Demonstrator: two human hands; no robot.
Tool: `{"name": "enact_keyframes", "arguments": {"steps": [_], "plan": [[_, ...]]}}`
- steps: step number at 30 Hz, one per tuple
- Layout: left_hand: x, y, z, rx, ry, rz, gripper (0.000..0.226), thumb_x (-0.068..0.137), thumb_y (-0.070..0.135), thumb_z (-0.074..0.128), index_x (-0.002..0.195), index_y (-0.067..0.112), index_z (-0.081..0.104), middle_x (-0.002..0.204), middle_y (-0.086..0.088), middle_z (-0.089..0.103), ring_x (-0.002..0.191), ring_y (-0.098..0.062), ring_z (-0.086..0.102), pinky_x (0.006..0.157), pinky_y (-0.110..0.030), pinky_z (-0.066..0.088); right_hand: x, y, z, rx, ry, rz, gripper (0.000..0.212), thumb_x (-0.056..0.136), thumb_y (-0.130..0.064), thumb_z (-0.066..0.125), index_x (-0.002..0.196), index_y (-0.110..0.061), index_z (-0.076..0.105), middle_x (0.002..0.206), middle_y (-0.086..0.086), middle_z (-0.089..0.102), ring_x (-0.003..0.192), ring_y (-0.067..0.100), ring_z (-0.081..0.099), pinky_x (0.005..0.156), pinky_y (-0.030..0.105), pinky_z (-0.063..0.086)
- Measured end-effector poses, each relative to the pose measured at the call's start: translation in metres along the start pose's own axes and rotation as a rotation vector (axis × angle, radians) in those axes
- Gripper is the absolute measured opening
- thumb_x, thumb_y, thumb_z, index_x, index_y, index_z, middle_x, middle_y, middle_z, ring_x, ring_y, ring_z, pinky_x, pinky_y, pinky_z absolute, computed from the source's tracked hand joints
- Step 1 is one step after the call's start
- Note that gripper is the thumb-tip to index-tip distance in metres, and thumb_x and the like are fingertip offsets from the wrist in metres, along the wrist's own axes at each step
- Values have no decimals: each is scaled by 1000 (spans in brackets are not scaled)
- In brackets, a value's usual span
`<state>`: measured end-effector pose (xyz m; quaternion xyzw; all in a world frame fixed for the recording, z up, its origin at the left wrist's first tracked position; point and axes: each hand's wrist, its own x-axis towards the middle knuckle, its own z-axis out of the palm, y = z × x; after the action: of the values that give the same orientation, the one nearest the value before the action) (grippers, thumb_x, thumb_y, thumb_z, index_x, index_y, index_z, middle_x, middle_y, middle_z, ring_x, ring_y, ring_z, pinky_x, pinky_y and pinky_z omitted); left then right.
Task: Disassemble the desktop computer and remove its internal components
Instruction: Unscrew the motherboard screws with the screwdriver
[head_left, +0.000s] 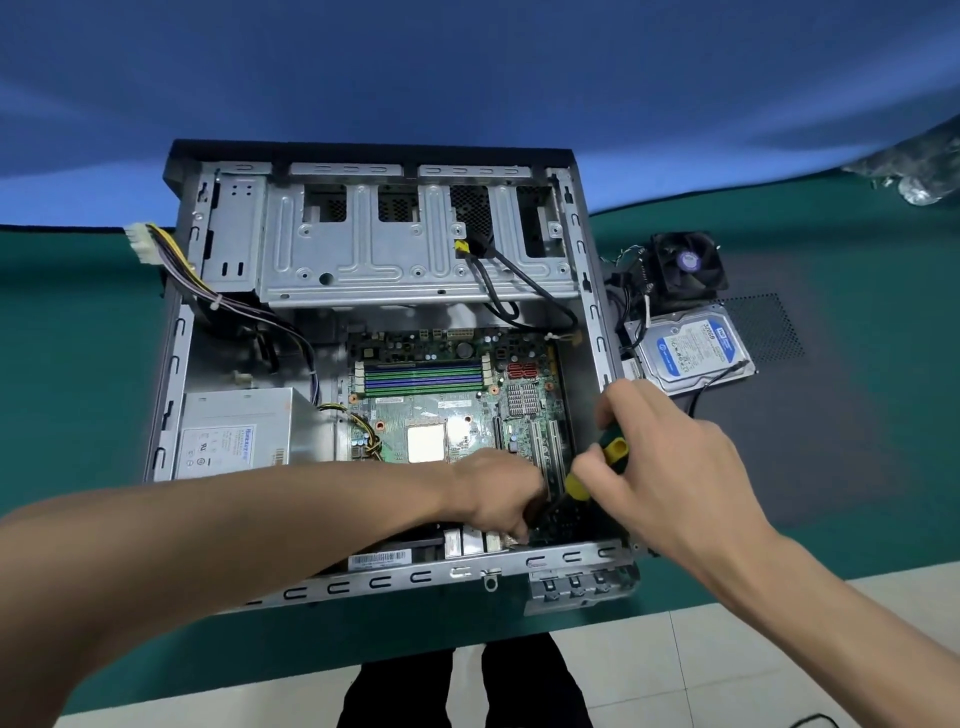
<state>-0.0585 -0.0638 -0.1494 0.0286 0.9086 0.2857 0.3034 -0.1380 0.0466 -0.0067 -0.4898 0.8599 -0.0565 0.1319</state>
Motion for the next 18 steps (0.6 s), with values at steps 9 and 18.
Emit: {"name": "enact_keyframes", "arguments": {"steps": [9,18], "plan": [[0,1,10,-1,138,-32,25,84,30,68,79,6,64,58,2,52,51,-11,48,48,-17,29,4,-2,-6,-71,24,6,20,73,-31,53,78,-23,35,73,-2,45,43,22,30,42,22,17],[0,4,15,16,193,-42,11,76,12,61,68,8,55,50,2,39,42,-6,36,41,-19,26,5,-4,-4,-107,30,16,26,74,-30,57,79,-23,33,72,-3,42,41,17,22,42,23,15]]}}
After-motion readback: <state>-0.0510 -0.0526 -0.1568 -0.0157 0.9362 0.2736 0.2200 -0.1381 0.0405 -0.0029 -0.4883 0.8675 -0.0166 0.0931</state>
